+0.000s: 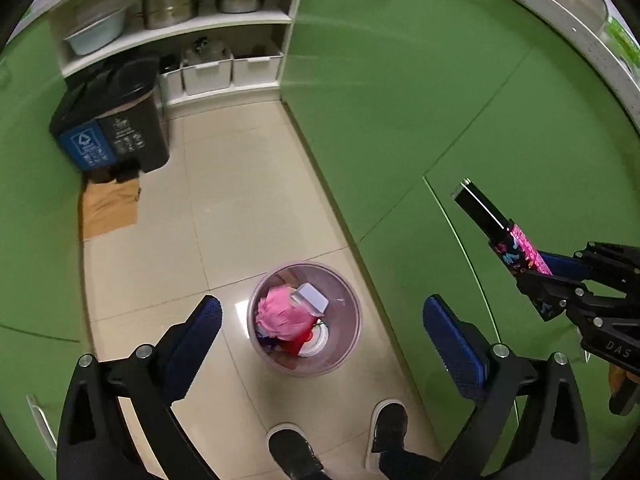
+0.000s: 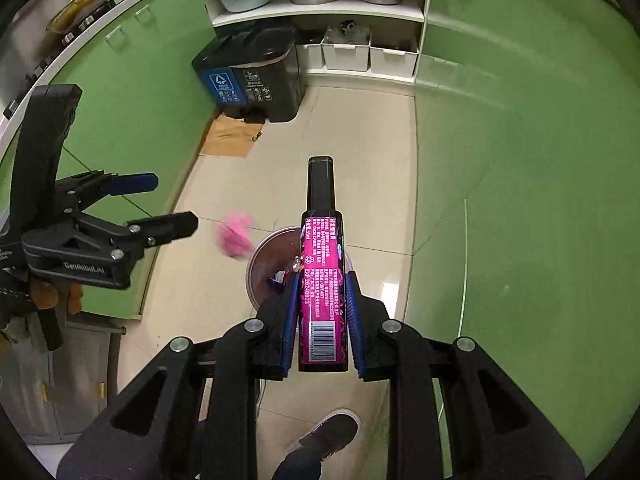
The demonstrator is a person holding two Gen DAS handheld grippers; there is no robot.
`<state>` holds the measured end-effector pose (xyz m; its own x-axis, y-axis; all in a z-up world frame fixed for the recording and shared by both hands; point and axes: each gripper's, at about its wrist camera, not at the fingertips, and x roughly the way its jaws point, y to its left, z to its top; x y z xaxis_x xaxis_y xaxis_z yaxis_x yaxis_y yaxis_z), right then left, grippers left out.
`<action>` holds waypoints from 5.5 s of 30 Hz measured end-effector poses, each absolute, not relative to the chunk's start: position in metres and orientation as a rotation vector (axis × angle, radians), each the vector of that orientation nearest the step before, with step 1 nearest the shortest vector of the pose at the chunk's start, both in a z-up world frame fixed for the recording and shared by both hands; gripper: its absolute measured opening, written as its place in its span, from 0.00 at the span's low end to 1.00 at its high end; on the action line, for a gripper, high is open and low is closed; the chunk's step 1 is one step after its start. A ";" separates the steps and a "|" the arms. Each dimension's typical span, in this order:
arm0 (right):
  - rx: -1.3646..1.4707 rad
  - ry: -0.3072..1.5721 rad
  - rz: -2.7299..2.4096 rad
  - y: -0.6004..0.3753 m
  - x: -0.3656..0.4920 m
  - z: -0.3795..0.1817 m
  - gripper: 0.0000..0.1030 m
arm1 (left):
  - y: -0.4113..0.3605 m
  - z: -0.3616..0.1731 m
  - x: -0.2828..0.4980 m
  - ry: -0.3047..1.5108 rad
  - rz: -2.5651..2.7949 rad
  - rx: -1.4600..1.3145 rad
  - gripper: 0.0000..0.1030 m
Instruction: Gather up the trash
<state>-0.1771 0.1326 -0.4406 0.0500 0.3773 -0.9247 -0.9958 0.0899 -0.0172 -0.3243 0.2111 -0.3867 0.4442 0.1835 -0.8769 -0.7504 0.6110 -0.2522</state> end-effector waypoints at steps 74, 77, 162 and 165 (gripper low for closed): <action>-0.387 0.801 0.772 -0.172 0.011 -0.056 0.97 | 0.012 -0.027 -0.072 0.899 0.203 -0.288 0.94; -0.363 0.795 0.753 -0.174 0.012 -0.054 0.97 | 0.012 -0.027 -0.062 0.904 0.169 -0.260 0.94; -0.317 0.767 0.734 -0.157 0.020 -0.040 0.97 | 0.021 -0.020 -0.010 0.964 0.138 -0.153 0.94; -0.318 0.766 0.735 -0.156 0.021 -0.040 0.97 | 0.021 -0.019 -0.010 0.963 0.135 -0.154 0.94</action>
<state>0.0207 -0.1564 -0.0396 0.4921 0.4834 -0.7240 -0.7032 0.7110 -0.0032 -0.0098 0.0213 -0.0192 0.5646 0.0459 -0.8241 -0.1827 0.9806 -0.0706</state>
